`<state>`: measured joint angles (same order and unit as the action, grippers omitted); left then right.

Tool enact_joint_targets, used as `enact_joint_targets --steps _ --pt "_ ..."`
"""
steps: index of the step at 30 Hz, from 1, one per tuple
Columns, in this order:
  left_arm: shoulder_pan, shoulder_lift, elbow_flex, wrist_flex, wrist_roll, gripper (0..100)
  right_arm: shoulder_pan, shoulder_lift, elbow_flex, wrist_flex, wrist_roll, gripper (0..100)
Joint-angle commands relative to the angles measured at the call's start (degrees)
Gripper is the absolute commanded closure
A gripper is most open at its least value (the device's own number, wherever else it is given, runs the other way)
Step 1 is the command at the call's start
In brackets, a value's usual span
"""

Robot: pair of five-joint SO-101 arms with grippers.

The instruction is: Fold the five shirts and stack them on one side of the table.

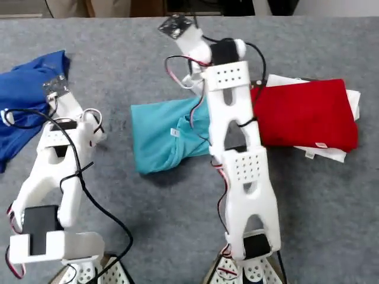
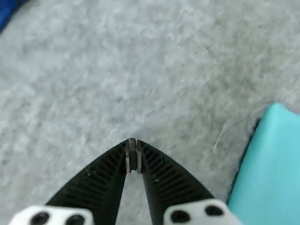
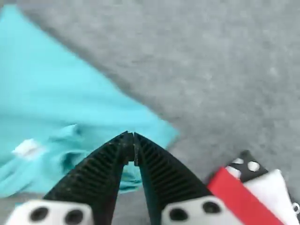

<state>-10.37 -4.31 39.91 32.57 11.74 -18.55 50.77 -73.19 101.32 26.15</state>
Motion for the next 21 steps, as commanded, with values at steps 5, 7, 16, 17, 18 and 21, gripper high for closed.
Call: enact_joint_targets --steps 5,7,16,17,18,21 --pt "0.62 2.77 -5.71 -0.97 0.79 98 -8.84 -8.13 14.64 0.00 0.88 99.5" --pt "0.44 3.03 -5.98 -1.14 0.79 98 -10.59 -7.34 15.34 0.35 1.14 99.5" --pt "0.44 3.21 -6.07 -1.14 0.79 98 -9.89 -6.20 19.03 0.97 1.32 99.6" --pt "0.44 3.21 -6.07 -1.14 0.79 98 -9.63 -6.20 20.44 0.79 1.41 99.6" --pt "0.44 3.21 -6.07 -1.14 0.79 98 -9.36 -6.20 21.67 0.70 1.41 99.6" --pt "0.44 3.21 -6.07 -1.14 0.79 98 -8.31 -6.11 24.31 -0.44 1.49 99.6"
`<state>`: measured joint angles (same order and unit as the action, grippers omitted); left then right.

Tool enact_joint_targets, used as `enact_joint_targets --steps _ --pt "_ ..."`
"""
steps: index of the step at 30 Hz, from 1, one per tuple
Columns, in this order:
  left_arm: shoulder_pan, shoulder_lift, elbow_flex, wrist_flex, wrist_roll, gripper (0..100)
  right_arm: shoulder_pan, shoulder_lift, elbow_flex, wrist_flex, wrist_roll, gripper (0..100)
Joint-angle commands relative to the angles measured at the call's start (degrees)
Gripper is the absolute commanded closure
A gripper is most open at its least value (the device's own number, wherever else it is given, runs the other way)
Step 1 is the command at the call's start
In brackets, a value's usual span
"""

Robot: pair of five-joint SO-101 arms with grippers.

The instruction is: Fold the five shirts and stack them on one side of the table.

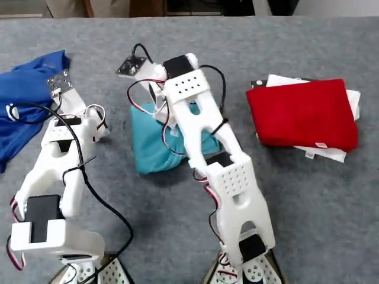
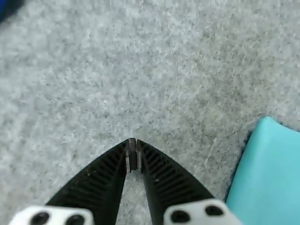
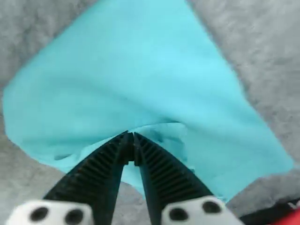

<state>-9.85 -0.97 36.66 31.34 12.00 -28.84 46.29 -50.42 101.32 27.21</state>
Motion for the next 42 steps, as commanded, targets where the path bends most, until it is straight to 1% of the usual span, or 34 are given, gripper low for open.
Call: enact_joint_targets --steps 1,7,10,12,17,19,21,23,26,29,31,34,42 --pt "-0.09 -0.13 -2.81 0.09 0.53 98 2.51 -1.63 2.07 -0.88 0.44 99.6" --pt "-0.09 -0.13 -2.81 0.09 0.53 98 6.20 -1.89 3.03 1.05 1.14 99.6" --pt "-0.09 -0.13 -2.81 0.09 0.53 98 8.31 -3.82 6.11 1.05 1.85 99.6" --pt "-0.09 -0.13 -2.81 0.09 0.53 98 9.45 -6.99 10.77 1.05 2.02 99.6" --pt "-0.09 -0.13 -2.81 0.09 0.53 98 12.09 -18.77 25.36 0.62 5.89 99.6" --pt "-0.09 -0.13 -2.73 0.18 0.53 98 12.26 -23.34 27.91 -1.41 7.21 99.6" --pt "-0.09 -0.13 -2.73 0.18 0.53 98 10.77 -25.80 27.38 -4.04 7.56 99.6" --pt "-0.09 -0.13 -2.73 0.18 0.53 98 7.96 -25.54 25.27 -5.89 7.65 99.6" --pt "-0.09 -0.13 -2.81 0.18 0.53 98 3.56 -21.23 22.02 -8.18 7.47 99.6" --pt "-0.09 -0.13 -2.81 0.18 0.53 98 0.92 -14.20 16.13 -8.62 3.78 99.5" --pt "-0.09 -0.13 -2.81 0.18 0.53 98 0.57 -8.48 10.95 -8.70 1.76 99.5" --pt "-0.09 -0.13 -2.81 0.18 0.53 98 0.84 -0.31 1.27 -8.09 1.32 99.5" --pt "-0.09 -0.13 -2.81 0.00 0.53 98 4.53 15.52 -19.91 1.14 1.41 99.5"
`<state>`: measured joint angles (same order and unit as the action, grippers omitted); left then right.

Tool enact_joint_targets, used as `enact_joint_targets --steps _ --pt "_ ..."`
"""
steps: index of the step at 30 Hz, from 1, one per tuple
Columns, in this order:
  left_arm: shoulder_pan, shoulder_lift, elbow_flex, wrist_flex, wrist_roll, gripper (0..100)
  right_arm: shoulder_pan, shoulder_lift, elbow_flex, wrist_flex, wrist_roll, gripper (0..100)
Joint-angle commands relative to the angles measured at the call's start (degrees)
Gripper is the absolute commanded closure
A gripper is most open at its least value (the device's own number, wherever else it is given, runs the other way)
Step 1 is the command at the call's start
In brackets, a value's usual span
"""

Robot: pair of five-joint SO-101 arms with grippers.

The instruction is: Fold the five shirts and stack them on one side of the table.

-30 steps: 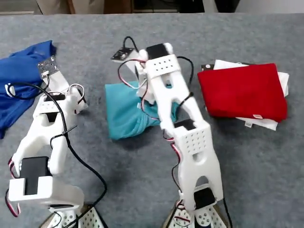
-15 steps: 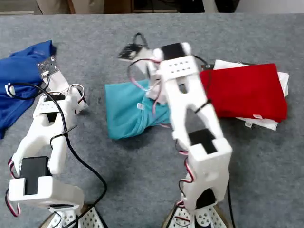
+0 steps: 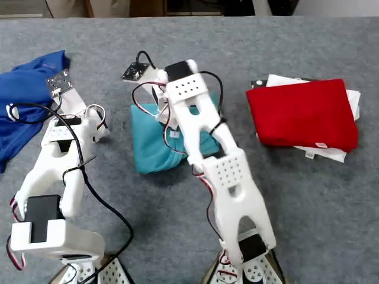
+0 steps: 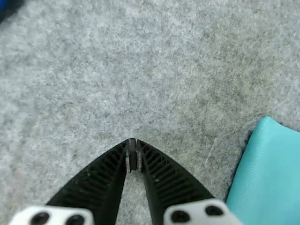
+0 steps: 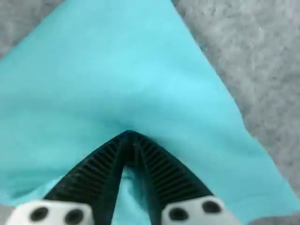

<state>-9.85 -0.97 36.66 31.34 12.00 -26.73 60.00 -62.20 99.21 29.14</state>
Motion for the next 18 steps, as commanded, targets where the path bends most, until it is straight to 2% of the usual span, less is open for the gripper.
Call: enact_joint_targets --steps 1,6,11,18 --pt "-0.09 -0.13 -2.81 0.00 0.53 98 3.30 2.24 -9.01 3.34 -0.70 99.6" --pt "-0.09 -0.13 -2.81 -0.09 0.53 98 5.41 -2.59 -4.26 3.25 -0.44 99.6" --pt "-0.09 -0.13 -2.81 -0.09 0.53 98 6.90 -10.33 8.22 3.16 0.79 99.6" --pt "-0.09 -0.13 -2.81 -0.09 0.53 98 13.05 -23.25 25.71 3.16 2.37 99.6"
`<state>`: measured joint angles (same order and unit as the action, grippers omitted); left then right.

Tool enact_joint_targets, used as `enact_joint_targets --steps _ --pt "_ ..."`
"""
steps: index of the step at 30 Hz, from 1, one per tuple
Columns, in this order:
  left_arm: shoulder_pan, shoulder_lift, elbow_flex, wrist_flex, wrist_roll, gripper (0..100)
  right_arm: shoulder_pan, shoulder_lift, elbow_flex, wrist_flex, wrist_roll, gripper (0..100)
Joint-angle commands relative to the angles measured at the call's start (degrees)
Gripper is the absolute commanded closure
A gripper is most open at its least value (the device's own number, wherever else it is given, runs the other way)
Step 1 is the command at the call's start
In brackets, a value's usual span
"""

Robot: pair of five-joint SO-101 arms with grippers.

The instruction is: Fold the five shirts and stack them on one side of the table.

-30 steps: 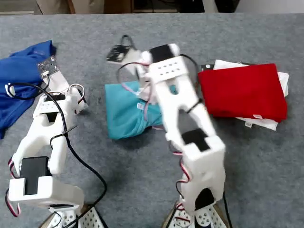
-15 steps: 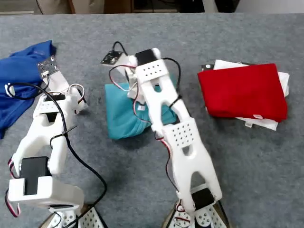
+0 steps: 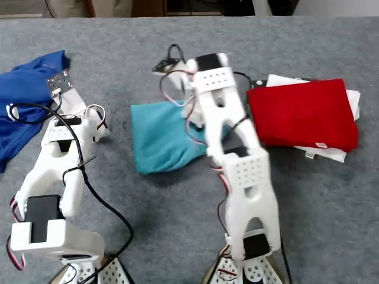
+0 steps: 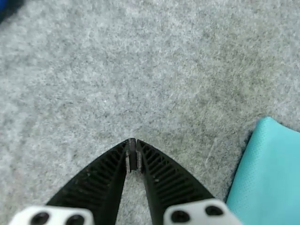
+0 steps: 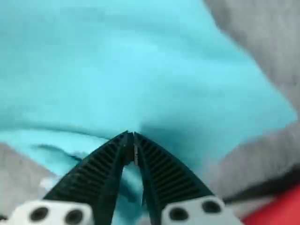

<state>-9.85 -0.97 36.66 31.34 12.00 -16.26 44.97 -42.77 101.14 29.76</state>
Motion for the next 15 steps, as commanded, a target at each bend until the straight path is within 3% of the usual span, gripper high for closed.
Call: enact_joint_targets --steps 1,8,15 --pt "-0.09 -0.13 -2.81 -0.09 0.53 98 3.30 -10.42 9.36 1.23 2.46 99.6" --pt "-0.09 -0.13 -2.81 -0.09 -1.41 98 7.34 -22.73 29.85 -1.85 5.10 99.6" --pt "-0.09 -0.13 -2.81 -0.09 -1.41 98 7.43 -28.35 32.04 -3.52 4.66 99.6"
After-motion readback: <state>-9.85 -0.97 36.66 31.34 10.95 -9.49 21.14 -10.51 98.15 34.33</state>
